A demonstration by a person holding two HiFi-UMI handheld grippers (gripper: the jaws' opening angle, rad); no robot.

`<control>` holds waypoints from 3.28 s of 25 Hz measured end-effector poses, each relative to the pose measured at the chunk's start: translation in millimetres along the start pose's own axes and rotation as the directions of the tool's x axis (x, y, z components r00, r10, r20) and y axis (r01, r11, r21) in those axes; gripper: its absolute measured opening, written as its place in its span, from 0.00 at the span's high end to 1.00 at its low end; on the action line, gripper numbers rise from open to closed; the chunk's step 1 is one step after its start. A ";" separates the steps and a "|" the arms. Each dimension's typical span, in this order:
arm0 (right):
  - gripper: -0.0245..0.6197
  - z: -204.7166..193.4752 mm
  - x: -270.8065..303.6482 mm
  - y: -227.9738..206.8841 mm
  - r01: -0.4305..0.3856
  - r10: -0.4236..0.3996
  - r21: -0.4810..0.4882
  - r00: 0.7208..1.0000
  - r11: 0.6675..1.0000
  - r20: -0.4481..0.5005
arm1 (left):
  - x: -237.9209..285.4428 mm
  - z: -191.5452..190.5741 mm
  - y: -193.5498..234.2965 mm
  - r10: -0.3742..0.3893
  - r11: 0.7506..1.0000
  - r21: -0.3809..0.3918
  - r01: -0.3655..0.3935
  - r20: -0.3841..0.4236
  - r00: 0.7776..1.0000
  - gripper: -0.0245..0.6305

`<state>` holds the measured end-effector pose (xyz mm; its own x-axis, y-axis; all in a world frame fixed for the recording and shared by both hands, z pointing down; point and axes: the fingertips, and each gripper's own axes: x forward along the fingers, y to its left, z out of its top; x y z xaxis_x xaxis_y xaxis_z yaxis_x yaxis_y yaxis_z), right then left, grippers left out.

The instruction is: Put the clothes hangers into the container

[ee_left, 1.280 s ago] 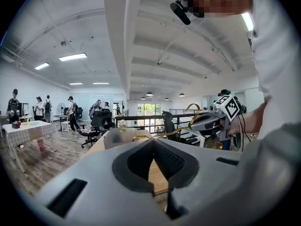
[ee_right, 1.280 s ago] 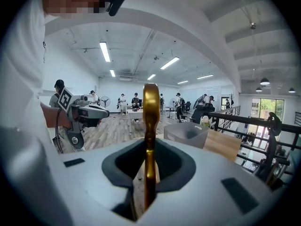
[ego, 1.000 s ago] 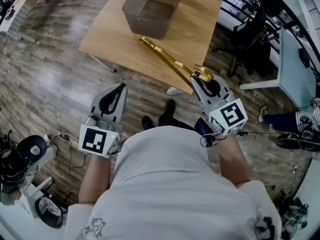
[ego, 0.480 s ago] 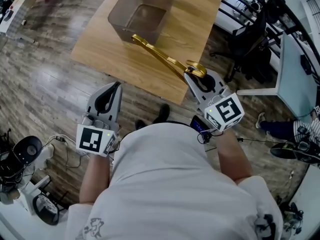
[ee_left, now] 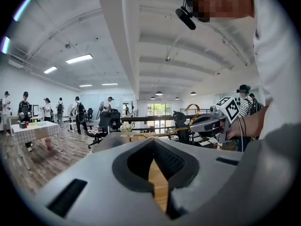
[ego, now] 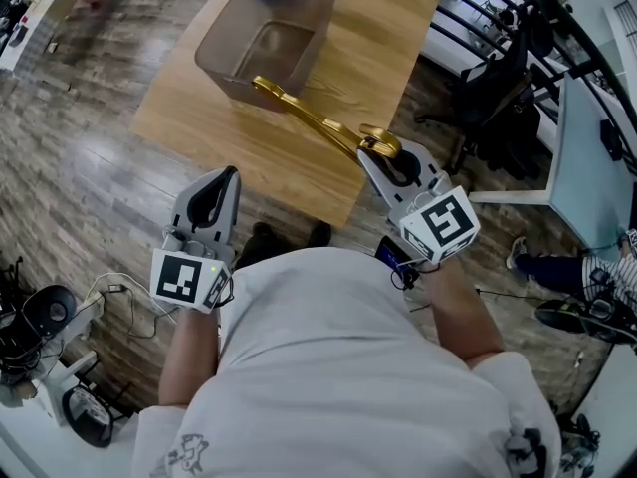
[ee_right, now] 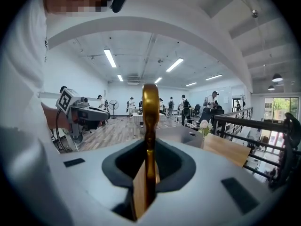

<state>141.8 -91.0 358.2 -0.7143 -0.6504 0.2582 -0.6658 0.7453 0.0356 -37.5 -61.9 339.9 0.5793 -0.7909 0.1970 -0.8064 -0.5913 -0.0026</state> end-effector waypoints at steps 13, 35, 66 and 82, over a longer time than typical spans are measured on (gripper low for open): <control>0.86 3.2 33.6 -14.4 0.007 -0.007 0.009 1.000 1.000 -0.027 | 22.2 -2.5 33.0 -0.017 1.000 -0.017 0.017 -0.017 1.000 0.95; 0.86 18.4 176.5 -51.2 -0.004 -0.046 -0.226 0.976 0.974 -0.213 | 79.9 -34.5 151.9 -0.092 0.993 -0.080 0.085 -0.088 0.992 0.95; 0.85 -80.2 340.1 -37.9 -0.424 -0.177 -0.626 0.719 0.655 -0.672 | 123.4 -54.5 258.1 -0.163 0.978 -0.148 0.146 -0.106 0.981 0.95; 0.85 -96.9 362.1 -29.9 -0.444 -0.122 -0.569 0.705 0.692 -0.699 | 121.3 -66.2 271.4 -0.174 0.973 -0.171 0.152 -0.123 0.977 0.95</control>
<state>-76.1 -334.5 544.2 -0.2712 -0.4471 0.8523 -0.0206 0.8880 0.4593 -194.0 -308.0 428.0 0.6921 -0.6503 0.3132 -0.7170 -0.6694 0.1947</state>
